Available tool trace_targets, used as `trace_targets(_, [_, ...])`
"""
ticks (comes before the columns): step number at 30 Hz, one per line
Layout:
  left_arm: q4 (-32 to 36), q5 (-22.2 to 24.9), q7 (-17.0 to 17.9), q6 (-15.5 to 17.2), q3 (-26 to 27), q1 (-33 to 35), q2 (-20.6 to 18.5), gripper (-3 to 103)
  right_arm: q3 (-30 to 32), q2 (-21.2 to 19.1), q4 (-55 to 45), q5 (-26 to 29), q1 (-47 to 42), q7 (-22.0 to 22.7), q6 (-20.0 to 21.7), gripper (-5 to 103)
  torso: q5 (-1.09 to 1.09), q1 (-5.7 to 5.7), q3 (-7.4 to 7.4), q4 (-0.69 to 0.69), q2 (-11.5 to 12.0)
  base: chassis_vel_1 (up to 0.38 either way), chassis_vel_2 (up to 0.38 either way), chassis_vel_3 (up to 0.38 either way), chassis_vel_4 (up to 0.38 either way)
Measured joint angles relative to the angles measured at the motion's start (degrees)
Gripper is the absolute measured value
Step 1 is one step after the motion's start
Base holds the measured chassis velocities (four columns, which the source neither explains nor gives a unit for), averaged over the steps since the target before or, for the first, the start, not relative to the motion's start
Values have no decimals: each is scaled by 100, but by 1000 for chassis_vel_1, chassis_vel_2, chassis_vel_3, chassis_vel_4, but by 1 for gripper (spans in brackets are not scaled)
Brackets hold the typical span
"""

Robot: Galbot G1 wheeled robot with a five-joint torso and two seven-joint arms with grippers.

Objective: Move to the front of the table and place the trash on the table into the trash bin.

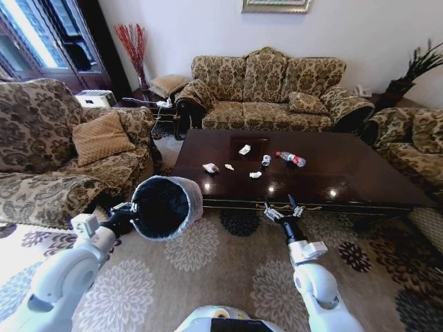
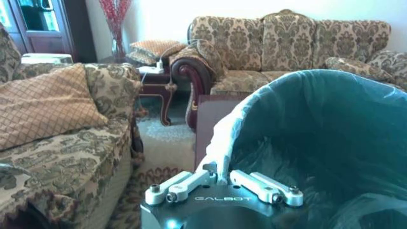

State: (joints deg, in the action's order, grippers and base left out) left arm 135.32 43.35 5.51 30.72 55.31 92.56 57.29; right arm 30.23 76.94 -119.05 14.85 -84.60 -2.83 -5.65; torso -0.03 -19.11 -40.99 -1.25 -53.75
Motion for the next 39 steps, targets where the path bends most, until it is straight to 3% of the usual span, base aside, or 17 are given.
trace_targets(22, [155, 20, -38, -17, 93, 41, -12, 0, -80, -81, 61, -44, 130, -312, -167, 100, 3, -11, -4, 4, 3, -257, 267, 260, -256])
trace_targets(39, [156, 23, -32, -17, 98, 45, -14, 0, -82, -81, 66, -34, 123, -313, -169, 100, 2, -1, -1, 2, 0, 0, 5, 0, 14])
